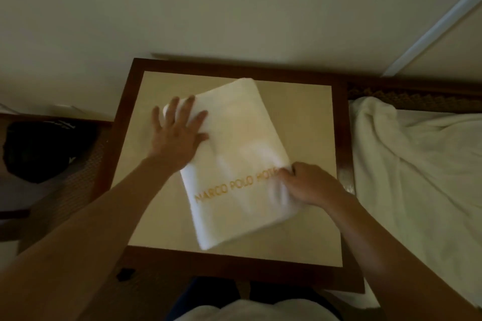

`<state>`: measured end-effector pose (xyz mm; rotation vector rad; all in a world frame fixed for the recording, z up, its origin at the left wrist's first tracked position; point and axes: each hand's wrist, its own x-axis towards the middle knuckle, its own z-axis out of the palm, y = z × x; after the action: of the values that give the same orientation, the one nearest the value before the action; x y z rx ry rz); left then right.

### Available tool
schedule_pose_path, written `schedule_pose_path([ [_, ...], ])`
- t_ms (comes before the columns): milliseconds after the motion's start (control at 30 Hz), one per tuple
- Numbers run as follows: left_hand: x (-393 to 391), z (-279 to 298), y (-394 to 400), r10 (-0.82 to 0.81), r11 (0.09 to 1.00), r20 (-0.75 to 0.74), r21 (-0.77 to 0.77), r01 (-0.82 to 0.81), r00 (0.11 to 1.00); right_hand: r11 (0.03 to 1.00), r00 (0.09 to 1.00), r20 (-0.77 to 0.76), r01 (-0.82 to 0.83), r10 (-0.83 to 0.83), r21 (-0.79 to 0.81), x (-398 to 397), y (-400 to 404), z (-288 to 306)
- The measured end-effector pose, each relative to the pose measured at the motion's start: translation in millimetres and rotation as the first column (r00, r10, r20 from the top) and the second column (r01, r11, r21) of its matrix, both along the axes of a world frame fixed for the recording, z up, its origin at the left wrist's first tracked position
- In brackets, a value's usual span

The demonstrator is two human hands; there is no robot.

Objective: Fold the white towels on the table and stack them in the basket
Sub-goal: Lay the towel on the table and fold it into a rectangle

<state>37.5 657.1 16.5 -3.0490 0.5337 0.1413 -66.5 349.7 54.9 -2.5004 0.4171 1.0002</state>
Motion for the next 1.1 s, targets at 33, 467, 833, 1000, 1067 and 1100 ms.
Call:
schedule_pose_path([
  [33, -1, 3, -2, 0.145, 0.987, -0.034, -0.071, -0.147, 0.989, 0.995, 0.996, -0.084, 0.038, -0.030, 0.093, -5, 9, 4],
  [467, -96, 0, 24, 0.261, 0.875, -0.282, -0.334, -0.350, 0.923, 0.963, 0.838, 0.511, 0.260, -0.191, -0.066, -40, 127, -28],
  [833, -62, 11, 34, 0.351, 0.439, -0.667, -0.503, -0.744, 0.658, 0.618, 0.621, 0.129, 0.694, -0.773, 0.368, -2, 107, -10],
  [1000, -53, 13, 41, 0.302, 0.372, -0.744, -0.484, -0.793, 0.596, 0.399, 0.521, -0.084, 0.738, -0.849, 0.544, -12, 113, -12],
  [1067, -54, 16, 42, 0.279, 0.354, -0.753, -0.497, -0.792, 0.597, 0.356, 0.500, -0.094, 0.723, -0.861, 0.592, -18, 115, -9],
  [1100, -54, 17, 41, 0.273, 0.356, -0.747, -0.506, -0.785, 0.606, 0.328, 0.487, -0.109, 0.720, -0.867, 0.611, -21, 117, -4],
])
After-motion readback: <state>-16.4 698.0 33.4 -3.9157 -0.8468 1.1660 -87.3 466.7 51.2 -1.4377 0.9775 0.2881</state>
